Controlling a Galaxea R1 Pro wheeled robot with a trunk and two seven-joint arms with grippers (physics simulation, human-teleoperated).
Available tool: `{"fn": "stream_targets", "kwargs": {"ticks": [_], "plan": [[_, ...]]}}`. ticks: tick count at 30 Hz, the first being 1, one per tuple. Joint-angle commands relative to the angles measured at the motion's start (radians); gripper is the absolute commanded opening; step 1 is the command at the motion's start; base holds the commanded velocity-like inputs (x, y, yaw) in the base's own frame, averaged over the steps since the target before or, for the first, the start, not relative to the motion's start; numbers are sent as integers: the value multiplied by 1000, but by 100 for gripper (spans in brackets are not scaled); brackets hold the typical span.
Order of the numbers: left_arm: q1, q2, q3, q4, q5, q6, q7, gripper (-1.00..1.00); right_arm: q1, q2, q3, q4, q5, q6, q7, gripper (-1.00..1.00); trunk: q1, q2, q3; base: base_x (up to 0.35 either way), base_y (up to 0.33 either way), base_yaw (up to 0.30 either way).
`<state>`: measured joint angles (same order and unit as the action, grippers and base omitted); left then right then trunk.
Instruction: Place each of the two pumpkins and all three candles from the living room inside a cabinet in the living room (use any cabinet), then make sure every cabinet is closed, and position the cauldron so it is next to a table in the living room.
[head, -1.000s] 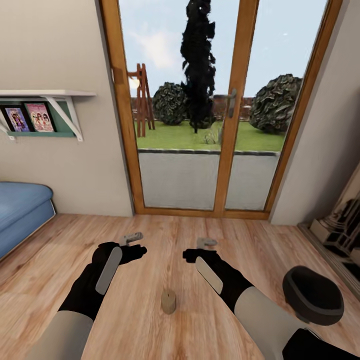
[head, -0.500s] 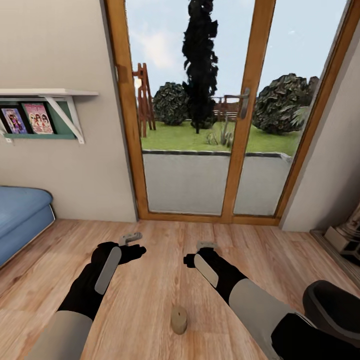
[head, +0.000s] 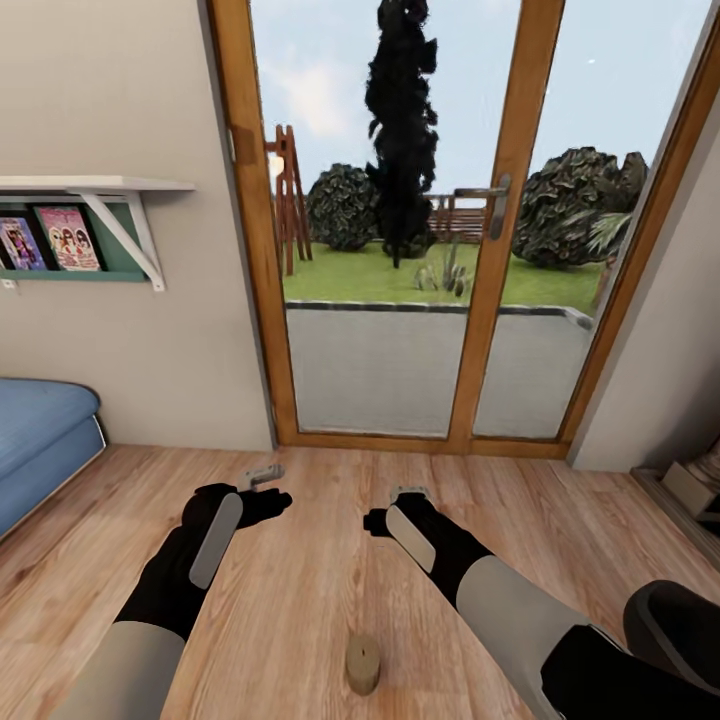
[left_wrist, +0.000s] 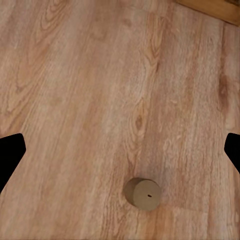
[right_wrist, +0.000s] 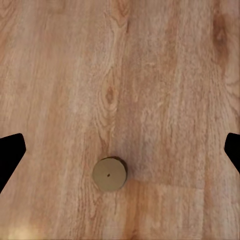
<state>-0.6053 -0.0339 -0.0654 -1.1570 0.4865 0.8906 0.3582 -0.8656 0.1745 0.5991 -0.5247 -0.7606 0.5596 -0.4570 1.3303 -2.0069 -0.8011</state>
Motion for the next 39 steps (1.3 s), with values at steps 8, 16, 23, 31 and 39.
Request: {"fn": "stream_targets", "kwargs": {"ticks": [8,16,23,31,39], "plan": [[-1,1,0,0,10,4,10,100,-1,0,4,-16,-4,4,-6,100,0,0,-1,123,0,0],[-1,1,0,-2,11,4,10,100,-1,-1,4,-30,-5,-1,-5,100,0,0,-1,313,29,0],[-1,1,-1,-8,12,3,10,100,-1,-1,4,-36,-5,-3,-4,100,0,0,-1,57,9,0],[-1,1,2,-41,13,8,9,100,-1,-2,4,-37,-4,-6,22,100,19,-35,-17,2,0,0],[-1,29,6,-44,16,11,4,100,-1,-10,3,-86,-6,-11,25,100,50,-91,-42,0,0,0]]}}
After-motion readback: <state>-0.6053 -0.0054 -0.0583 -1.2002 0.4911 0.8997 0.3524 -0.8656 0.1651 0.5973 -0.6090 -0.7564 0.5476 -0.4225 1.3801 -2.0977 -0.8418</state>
